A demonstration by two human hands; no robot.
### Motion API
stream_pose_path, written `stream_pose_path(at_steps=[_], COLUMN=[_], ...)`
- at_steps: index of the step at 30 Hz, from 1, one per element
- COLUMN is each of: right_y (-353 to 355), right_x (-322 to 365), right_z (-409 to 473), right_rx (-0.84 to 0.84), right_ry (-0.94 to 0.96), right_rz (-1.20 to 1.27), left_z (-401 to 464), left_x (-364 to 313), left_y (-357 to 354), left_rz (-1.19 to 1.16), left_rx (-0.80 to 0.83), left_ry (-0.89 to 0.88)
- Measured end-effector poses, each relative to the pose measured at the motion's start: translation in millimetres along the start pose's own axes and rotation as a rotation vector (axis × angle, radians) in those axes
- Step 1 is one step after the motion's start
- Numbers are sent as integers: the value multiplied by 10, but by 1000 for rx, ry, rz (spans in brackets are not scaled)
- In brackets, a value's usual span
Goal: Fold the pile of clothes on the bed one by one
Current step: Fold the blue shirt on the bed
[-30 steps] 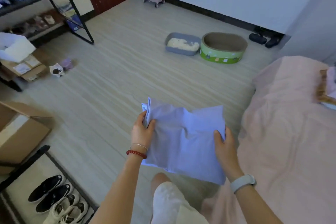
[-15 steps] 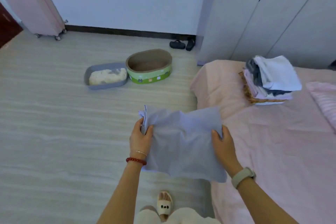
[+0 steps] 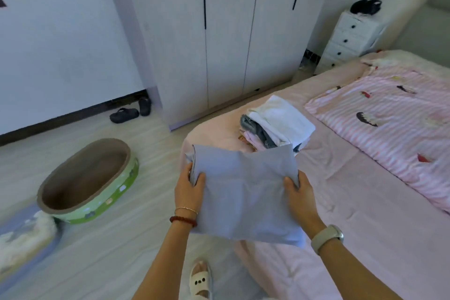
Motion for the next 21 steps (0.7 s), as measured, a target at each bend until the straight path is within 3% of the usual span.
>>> stream_pose_path(at_steps=[7, 13, 17, 21], right_y=[252, 434, 473, 380], right_x=[-37, -115, -291, -627], right_z=[720, 1631, 2369, 2904], right_rx=[-287, -462, -524, -521], right_ry=[-186, -255, -293, -382], right_rz=[148, 194, 232, 210], left_z=[1434, 2397, 2995, 3477], left_x=[-775, -1270, -1254, -789], left_y=[-1207, -2429, -3215, -3789], left_rz=[79, 126, 124, 186], left_rx=[363, 560, 615, 658], left_ry=[-146, -243, -205, -121])
Point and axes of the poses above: each hand's wrist, its own z-axis towards the middle knuckle, its own y-axis out of the back of the hand, x = y × z, the point moved 10 cm from there along z, towards the middle knuckle, and after that the axes turned 8 degrees about -z, right-handed, at the moved point
